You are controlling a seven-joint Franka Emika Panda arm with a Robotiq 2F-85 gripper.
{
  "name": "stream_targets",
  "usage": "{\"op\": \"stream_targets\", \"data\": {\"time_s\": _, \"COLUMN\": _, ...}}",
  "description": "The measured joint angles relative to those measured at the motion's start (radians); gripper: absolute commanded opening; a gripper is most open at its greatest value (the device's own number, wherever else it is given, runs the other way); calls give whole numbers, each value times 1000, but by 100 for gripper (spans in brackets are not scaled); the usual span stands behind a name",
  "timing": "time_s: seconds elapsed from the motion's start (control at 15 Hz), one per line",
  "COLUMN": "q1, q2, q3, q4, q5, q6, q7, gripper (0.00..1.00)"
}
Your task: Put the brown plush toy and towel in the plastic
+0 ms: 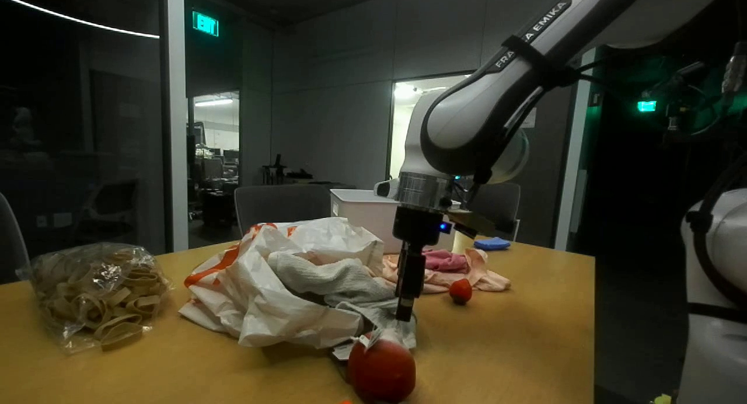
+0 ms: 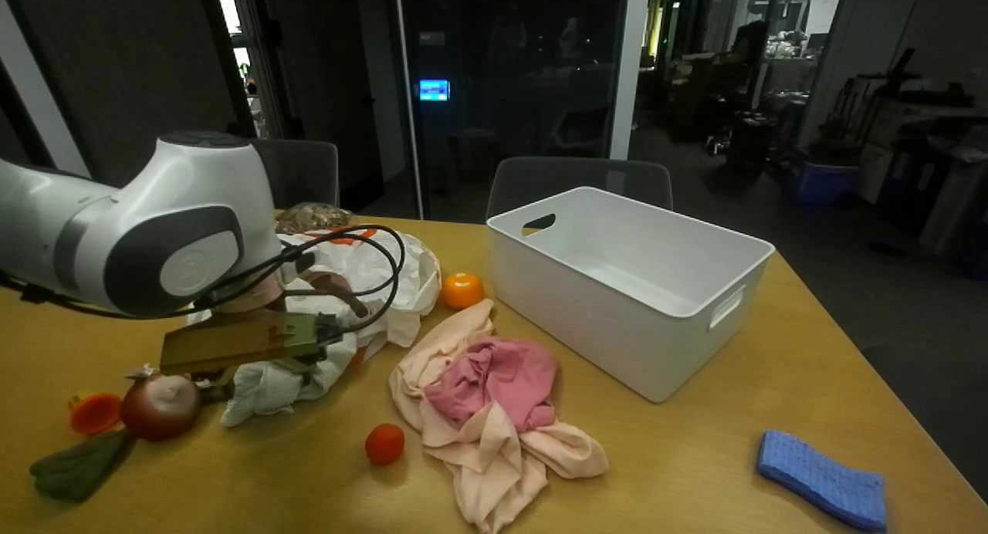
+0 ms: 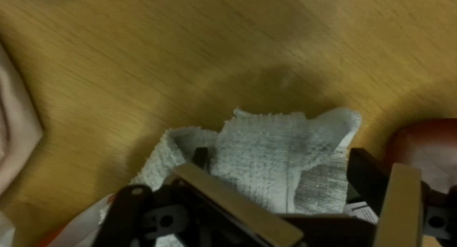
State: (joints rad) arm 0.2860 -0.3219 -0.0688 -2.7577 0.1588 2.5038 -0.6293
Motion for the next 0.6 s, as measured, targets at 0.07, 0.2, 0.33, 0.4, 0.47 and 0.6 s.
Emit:
{"op": "stream_targets", "data": {"time_s": 0.07, "q1": 1, "q2": 17, "q3": 1, "q4": 0, "q5": 4, "q6": 17, "q7": -6, "gripper": 75}}
{"op": "stream_targets", "data": {"time_s": 0.2, "q1": 1, "q2": 43, "q3": 4, "q4": 0, "q5": 4, "q6": 38, "q7": -23, "gripper": 59}}
{"op": "stream_targets", "data": {"time_s": 0.33, "q1": 0, "q2": 54, "q3": 5, "q4": 1, "q5": 4, "q6": 47, "q7": -36, "gripper": 43}}
{"op": "stream_targets", "data": {"time_s": 0.4, "q1": 0, "q2": 56, "q3": 5, "q4": 1, "q5": 4, "q6": 51, "q7": -41, "gripper": 36}}
{"op": "stream_targets", "data": {"time_s": 0.47, "q1": -2, "q2": 56, "q3": 5, "q4": 1, "q5": 4, "q6": 54, "q7": -46, "gripper": 27}}
{"op": "stream_targets", "data": {"time_s": 0.6, "q1": -8, "q2": 56, "q3": 3, "q4": 2, "q5": 4, "q6": 57, "q7": -55, "gripper": 11}}
